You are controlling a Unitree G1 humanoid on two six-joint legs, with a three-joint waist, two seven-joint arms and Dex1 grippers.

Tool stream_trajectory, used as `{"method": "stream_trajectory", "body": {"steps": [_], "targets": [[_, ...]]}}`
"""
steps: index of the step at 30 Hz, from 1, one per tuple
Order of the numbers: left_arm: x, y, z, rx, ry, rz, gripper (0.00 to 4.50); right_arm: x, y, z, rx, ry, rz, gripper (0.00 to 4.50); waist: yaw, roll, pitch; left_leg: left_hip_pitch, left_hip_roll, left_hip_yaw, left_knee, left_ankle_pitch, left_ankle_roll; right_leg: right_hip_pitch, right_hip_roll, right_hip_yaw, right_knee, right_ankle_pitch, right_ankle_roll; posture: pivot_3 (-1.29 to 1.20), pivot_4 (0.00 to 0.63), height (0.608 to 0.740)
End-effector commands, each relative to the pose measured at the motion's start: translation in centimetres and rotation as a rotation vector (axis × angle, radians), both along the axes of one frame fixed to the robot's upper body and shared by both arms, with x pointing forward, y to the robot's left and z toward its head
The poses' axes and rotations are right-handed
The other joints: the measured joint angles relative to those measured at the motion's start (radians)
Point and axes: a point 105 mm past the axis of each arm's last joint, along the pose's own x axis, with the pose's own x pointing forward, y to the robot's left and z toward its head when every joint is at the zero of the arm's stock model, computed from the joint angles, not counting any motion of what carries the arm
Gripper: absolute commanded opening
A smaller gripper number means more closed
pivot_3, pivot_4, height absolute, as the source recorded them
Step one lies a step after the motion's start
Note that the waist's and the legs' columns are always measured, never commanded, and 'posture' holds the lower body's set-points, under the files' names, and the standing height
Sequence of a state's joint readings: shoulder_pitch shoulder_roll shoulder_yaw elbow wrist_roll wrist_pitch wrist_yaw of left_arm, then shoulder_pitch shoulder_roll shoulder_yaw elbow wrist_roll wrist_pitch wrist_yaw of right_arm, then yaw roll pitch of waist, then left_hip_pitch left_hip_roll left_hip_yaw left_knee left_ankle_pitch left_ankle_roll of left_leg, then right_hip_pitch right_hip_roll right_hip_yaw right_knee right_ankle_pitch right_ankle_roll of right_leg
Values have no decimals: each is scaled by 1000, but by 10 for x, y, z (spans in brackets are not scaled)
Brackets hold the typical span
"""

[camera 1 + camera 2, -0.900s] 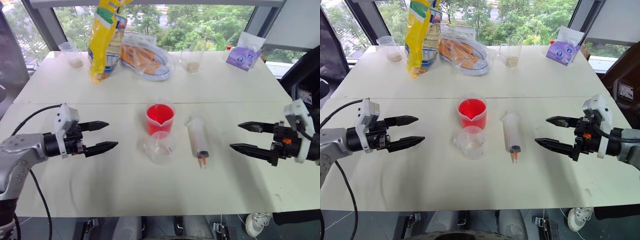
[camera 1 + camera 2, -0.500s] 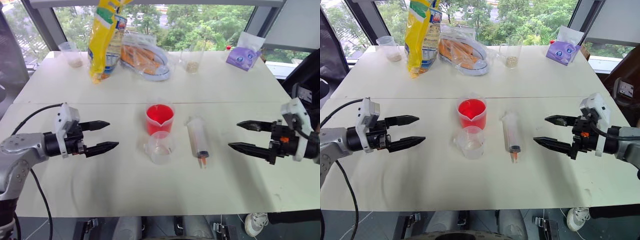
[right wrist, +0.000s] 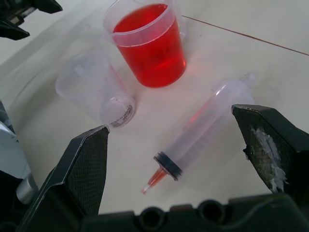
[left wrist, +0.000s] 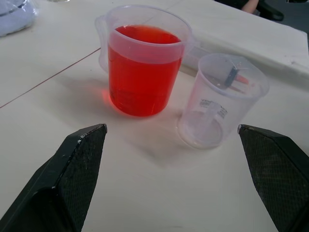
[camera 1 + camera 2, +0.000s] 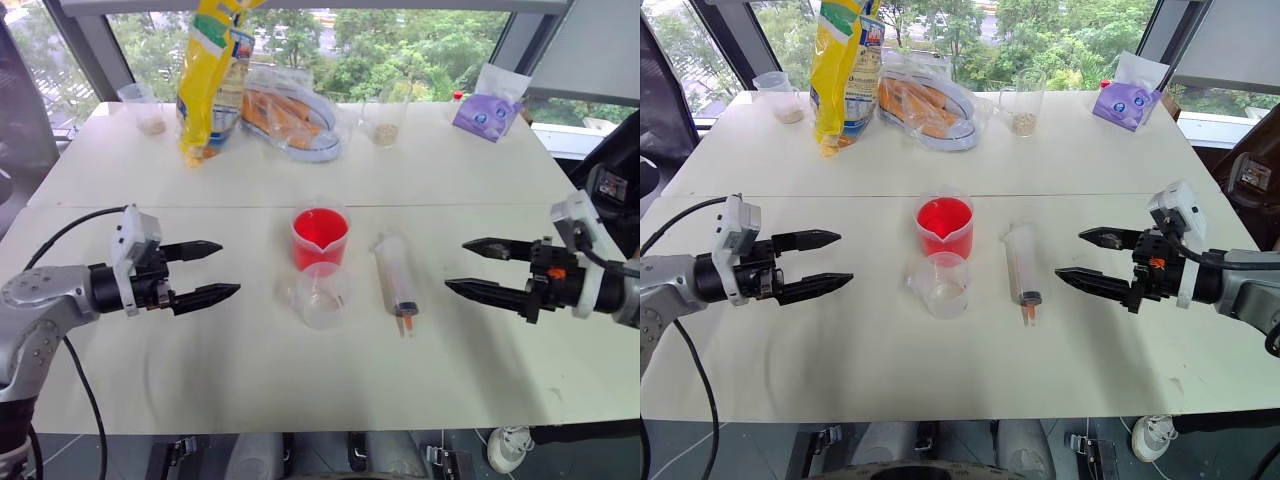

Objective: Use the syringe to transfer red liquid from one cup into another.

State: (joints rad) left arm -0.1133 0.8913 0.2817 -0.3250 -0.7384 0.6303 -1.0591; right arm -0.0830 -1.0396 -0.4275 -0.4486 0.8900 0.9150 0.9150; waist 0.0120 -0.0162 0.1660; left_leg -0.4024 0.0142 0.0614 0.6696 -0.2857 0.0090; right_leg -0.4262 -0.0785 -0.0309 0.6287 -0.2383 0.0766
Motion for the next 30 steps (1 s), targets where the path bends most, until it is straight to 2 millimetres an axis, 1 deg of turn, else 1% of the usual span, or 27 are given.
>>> {"method": "stream_trajectory", "body": {"steps": [1,3,5,7,13,15,17,19,22,28,30], "targets": [[-1,-8,8,-3,-46,-23,4500,1,5,7,24,-9,8,4429,0,0,0,0,0,0,0,0,0,0,0,0,0,0,0,0,150,740],[0,-12,9,-10,-49,-31,4500,4,4,9,24,-7,-8,4429,0,0,0,0,0,0,0,0,0,0,0,0,0,0,0,0,150,740],[1,-17,8,-18,-52,-44,4500,11,5,7,-14,21,-34,4429,-1,0,0,0,0,0,0,0,0,0,0,0,0,0,0,0,150,740],[3,-23,6,-22,-56,-59,4500,17,9,9,-20,63,-51,4429,-3,0,0,0,0,0,1,0,0,0,0,0,0,0,0,0,150,740],[6,-33,0,-40,-64,-78,4500,44,24,-7,-101,359,-177,4429,-13,0,0,-2,1,-1,3,0,0,-1,-1,0,1,0,-1,0,150,740],[6,-35,-1,-43,-65,-81,4500,54,26,-12,-139,431,-217,4429,-20,0,0,-4,1,-2,7,0,0,-2,-1,0,2,1,-1,0,150,740],[7,-34,-3,-45,-66,-80,4500,70,29,-22,-190,493,-271,4429,-23,0,0,-6,1,-3,8,0,0,-3,-2,-1,2,1,-1,0,150,740],[7,-35,-4,-47,-70,-80,4500,79,32,-28,-231,537,-298,4429,-23,0,0,-7,1,-3,9,0,1,-3,-3,0,1,1,-1,0,150,740],[9,-37,-5,-51,-82,-77,4500,91,40,-34,-281,574,-332,4429,-25,0,0,-8,0,-2,10,-1,1,-3,-3,-1,2,1,-1,0,150,740],[9,-41,-5,-67,-100,-63,4500,105,58,-39,-324,607,-354,4429,-25,1,0,-8,0,-2,10,-1,2,-3,-2,-1,2,1,-1,0,150,740],[8,-41,-5,-72,-107,-51,4500,109,64,-45,-358,610,-372,4429,-26,1,0,-8,0,-2,10,-1,2,-3,-2,-1,2,1,0,0,150,740]]}}
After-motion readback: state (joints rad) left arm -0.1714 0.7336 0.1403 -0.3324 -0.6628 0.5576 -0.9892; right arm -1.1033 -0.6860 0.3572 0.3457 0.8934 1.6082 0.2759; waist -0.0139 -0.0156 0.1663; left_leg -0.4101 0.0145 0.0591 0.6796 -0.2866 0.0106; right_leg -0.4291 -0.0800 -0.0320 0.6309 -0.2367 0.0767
